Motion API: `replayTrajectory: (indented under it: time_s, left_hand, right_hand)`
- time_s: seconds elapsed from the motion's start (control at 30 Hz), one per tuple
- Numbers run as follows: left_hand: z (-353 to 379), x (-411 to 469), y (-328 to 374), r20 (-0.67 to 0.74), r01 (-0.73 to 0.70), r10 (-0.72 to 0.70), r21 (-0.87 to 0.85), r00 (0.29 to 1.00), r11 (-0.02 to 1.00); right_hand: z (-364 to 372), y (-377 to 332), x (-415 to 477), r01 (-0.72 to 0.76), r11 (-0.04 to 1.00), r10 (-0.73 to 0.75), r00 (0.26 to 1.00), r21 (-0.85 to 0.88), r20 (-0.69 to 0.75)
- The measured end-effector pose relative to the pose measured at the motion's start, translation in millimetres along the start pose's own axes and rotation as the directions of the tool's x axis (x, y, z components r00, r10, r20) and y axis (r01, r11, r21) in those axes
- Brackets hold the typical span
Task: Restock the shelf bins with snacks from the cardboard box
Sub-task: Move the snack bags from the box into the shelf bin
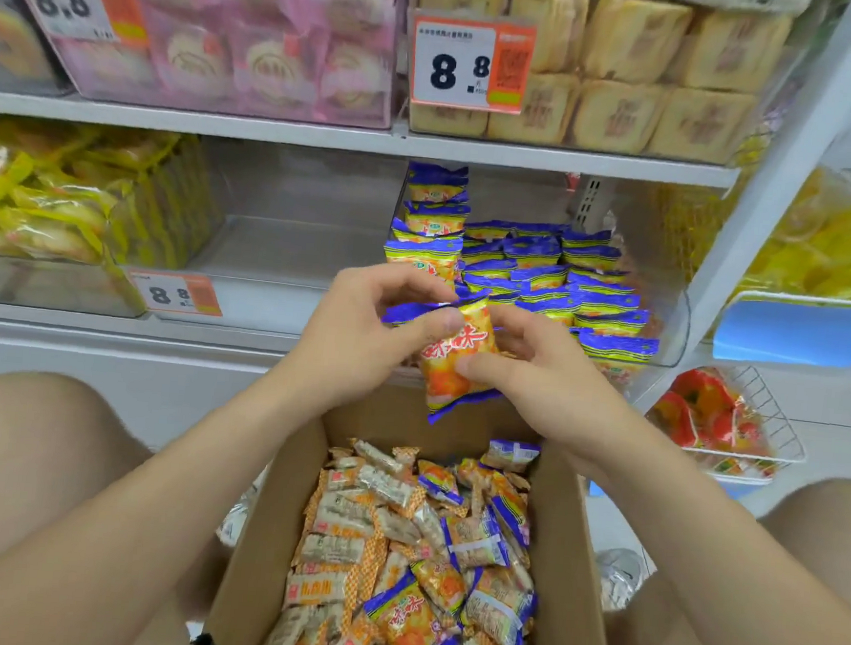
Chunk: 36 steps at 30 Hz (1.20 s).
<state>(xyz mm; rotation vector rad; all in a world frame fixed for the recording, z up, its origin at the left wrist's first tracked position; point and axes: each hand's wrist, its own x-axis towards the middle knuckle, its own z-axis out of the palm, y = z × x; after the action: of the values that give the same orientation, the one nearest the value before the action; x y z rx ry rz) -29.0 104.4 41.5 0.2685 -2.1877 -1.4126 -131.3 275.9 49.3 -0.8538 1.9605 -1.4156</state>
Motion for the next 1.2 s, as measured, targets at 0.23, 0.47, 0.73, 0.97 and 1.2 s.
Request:
replayTrajectory:
  time_s: [0.23,0.47,0.73,0.97,1.2]
  left_hand:
    - [-5.5,31.1,0.7,-0.086,-0.052,0.118,0.551,0.989,0.833]
    - [8.7,63.9,-25.0,-0.123,0.143,-0.082,0.650,0.989,0.746]
    - [20.3,86.1,-27.0,-0.058,0.025,0.040,0.825,0.998,0.564]
    - [29.6,90.2,-31.8,-0.043,0.039,-0.004,0.853,0.999,0.521]
    - [30.5,88.8,-32.9,-0.035,0.030,-0.001,0.849,0.999,0.527]
  right_hand:
    - [-40.2,-6.8,38.7,-0.010,0.999,-0.003,0.954,-0.040,-0.301]
    - [-65.2,12.5,148.6,-0.112,0.993,0.080,0.858,-0.032,-0.508]
    - [-71.3,20.3,230.8,-0.226,0.882,-0.041,0.836,-0.413,-0.547]
    - [-54.1,35.3,256.9,-0.229,0.821,-0.123,0.823,-0.523,-0.555]
    - [-46.7,39.6,271.0,-0.287,0.801,-0.076,0.822,-0.525,-0.565]
